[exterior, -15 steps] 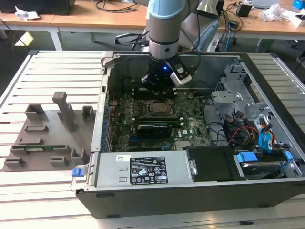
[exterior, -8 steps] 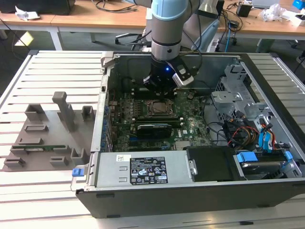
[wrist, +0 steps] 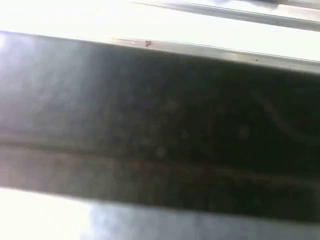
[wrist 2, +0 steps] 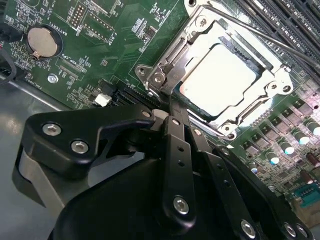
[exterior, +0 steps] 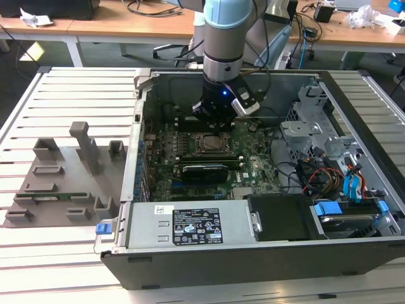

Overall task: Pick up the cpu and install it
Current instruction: 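Install the first cpu locking lever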

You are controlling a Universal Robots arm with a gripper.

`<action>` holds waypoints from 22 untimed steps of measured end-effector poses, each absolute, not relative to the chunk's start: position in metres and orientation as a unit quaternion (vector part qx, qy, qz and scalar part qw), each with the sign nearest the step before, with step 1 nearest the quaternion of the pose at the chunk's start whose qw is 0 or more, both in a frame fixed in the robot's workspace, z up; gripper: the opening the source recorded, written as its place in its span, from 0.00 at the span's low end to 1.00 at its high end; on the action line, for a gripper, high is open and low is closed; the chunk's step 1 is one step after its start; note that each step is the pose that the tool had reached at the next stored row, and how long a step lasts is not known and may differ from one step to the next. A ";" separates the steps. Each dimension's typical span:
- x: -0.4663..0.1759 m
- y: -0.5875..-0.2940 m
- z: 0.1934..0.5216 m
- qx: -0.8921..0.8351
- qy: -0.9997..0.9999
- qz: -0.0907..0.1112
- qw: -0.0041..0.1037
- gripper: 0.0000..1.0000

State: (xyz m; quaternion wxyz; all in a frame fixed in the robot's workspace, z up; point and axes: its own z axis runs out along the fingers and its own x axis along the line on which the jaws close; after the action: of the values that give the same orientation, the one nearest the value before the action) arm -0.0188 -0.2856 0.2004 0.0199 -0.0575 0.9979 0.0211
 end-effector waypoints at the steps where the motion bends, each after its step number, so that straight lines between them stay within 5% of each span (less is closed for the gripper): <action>1: -0.019 -0.285 0.200 -0.058 0.998 0.022 0.020 0.11; 22: -0.010 -0.287 0.202 -0.058 0.998 0.024 0.010 0.11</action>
State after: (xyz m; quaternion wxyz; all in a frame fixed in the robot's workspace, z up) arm -0.0105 -0.2873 0.2018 0.0102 -0.0577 0.9980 0.0240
